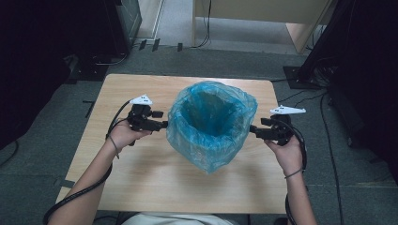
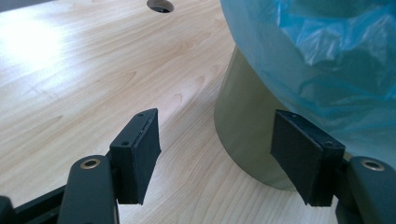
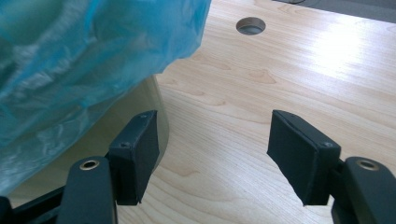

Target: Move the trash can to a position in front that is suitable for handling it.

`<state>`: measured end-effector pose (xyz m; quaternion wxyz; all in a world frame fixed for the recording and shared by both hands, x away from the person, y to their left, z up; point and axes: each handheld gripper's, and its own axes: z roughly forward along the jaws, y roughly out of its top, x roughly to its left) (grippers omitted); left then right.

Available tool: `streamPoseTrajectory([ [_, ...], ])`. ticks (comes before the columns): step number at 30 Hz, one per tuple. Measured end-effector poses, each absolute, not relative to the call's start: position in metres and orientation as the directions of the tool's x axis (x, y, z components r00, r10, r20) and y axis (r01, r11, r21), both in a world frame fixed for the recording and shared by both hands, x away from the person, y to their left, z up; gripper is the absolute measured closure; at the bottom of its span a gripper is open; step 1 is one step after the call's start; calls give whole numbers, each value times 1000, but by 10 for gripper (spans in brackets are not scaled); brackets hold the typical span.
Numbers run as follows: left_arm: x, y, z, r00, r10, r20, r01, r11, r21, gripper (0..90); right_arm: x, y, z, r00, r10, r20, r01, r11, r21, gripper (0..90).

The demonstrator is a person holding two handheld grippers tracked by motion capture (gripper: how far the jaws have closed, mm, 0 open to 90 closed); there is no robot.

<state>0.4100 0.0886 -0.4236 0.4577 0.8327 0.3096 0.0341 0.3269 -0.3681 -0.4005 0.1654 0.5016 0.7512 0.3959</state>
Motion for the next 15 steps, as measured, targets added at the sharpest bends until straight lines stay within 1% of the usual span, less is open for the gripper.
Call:
streamPoseTrajectory([
  [6,422,90,-410,802,553,-225,493,-401,772,320,334,-371,-387,-459,877,144,631,208,747,342],
  [8,426,89,-408,797,553,-244,513,-406,756,319,340,-371,-379,-469,874,130,638,234,734,341],
  [12,428,87,-405,800,542,-257,513,-397,761,320,345,-370,-363,-500,861,95,632,288,719,340],
  [15,425,88,-402,808,535,-248,499,-398,770,320,344,-370,-357,-499,861,99,619,274,737,342],
])
